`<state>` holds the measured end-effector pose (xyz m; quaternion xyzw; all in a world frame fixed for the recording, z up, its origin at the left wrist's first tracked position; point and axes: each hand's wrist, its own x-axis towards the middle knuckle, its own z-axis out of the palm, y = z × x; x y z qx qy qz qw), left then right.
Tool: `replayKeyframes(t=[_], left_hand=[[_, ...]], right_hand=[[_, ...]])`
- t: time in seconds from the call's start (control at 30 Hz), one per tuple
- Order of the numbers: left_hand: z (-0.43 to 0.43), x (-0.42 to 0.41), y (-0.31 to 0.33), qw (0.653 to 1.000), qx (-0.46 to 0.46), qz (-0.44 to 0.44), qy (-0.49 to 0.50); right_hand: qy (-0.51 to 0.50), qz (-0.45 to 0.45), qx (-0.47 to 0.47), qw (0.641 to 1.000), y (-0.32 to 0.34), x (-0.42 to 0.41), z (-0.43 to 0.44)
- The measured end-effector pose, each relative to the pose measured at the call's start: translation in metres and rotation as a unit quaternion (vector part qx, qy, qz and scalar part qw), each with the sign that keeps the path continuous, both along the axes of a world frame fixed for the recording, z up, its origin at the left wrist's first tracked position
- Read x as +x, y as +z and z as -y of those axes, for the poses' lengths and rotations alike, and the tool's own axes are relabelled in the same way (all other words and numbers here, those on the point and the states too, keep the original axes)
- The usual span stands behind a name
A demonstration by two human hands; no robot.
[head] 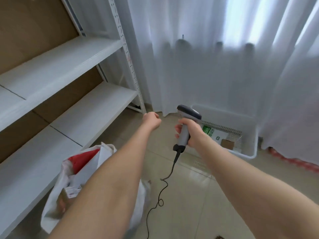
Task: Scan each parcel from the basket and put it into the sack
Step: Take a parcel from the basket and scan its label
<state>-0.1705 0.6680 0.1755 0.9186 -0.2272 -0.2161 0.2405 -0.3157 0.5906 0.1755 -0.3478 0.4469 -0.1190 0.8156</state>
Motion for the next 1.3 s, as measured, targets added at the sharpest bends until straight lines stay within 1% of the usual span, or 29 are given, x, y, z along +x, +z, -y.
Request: replayKeyframes(t=[0.1, 0.2, 0.3, 0.43, 0.63, 0.8, 0.87, 1.03, 1.17, 1.3], left_hand=[[0.078, -0.034, 0.001, 0.999, 0.012, 0.015, -0.034], [0.141, -0.062, -0.003, 0.998, 0.017, 0.015, -0.062], [0.196, -0.083, -0.013, 0.995, 0.042, 0.011, -0.092], [0.262, -0.086, -0.041, 0.992, 0.061, 0.003, -0.110], [0.373, -0.067, -0.100, 0.985, 0.083, -0.024, -0.149], [0.477, -0.043, -0.172, 0.977, 0.102, -0.056, -0.180], [0.511, -0.039, -0.207, 0.973, 0.114, -0.066, -0.192], [0.577, -0.043, -0.313, 0.957, 0.146, -0.115, -0.222], [0.606, -0.054, -0.416, 0.949, 0.160, -0.167, -0.212], [0.619, -0.065, -0.521, 0.944, 0.168, -0.219, -0.182]], right_hand=[[-0.026, -0.002, 0.005, 1.000, -0.003, -0.037, 0.065], [-0.045, 0.006, 0.039, 0.998, -0.006, -0.064, 0.117], [-0.068, 0.000, 0.071, 0.995, -0.019, -0.080, 0.171], [-0.100, -0.007, 0.106, 0.989, -0.041, -0.088, 0.235], [-0.136, -0.055, 0.116, 0.982, -0.098, -0.072, 0.338], [-0.178, -0.091, 0.142, 0.970, -0.168, -0.047, 0.429], [-0.193, -0.105, 0.167, 0.961, -0.199, -0.043, 0.458], [-0.239, -0.126, 0.209, 0.940, -0.285, -0.046, 0.521], [-0.247, -0.154, 0.218, 0.932, -0.386, -0.055, 0.560], [-0.242, -0.191, 0.218, 0.926, -0.497, -0.064, 0.583]])
